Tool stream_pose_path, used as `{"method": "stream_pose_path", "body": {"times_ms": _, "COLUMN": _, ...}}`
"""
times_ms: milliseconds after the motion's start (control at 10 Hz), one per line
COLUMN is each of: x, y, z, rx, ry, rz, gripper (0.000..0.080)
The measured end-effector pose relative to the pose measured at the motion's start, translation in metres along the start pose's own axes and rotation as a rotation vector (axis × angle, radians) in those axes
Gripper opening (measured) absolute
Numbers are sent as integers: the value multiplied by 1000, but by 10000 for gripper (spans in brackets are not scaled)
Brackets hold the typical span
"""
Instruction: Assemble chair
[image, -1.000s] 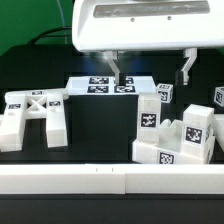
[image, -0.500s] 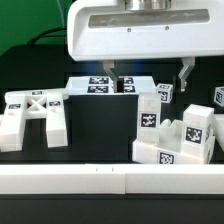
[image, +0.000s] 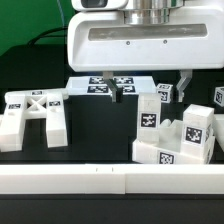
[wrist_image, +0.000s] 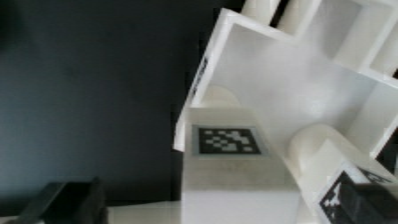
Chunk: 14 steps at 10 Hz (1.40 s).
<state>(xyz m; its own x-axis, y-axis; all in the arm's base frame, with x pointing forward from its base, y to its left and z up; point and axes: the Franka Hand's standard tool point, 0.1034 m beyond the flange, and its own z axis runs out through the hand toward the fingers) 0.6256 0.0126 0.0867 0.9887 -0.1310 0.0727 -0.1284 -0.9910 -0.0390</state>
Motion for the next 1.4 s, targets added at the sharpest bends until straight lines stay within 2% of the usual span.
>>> {"method": "stream_pose_path", "body": {"times_ms": 200, "x": 0, "y": 2, "z": 1, "rx": -1, "ry": -2, "rz": 2, "gripper": 388}}
{"method": "stream_pose_path", "body": {"times_ms": 300, "x": 0, "y": 2, "z": 1, "rx": -1, "ry": -1, "rz": 2, "gripper": 388}}
{"method": "stream_pose_path", "body": {"times_ms": 400, "x": 0, "y": 2, "z": 1, "rx": -1, "ry": -2, "rz": 4, "gripper": 288}}
{"method": "stream_pose_path", "body": {"times_ms": 700, "x": 0, "y": 1, "z": 1, "rx": 0, "ry": -2, "rz": 63, "gripper": 288}}
{"method": "stream_pose_path", "body": {"times_ms": 1200, "x": -1, "y": -12, "z": 2, "rx": 3, "ry": 6, "rz": 573, "gripper": 291}}
{"method": "stream_pose_path", "body": {"times_ms": 1400, "x": -1, "y": -13, "z": 2, "rx": 5, "ry": 6, "rz": 741, "gripper": 291}}
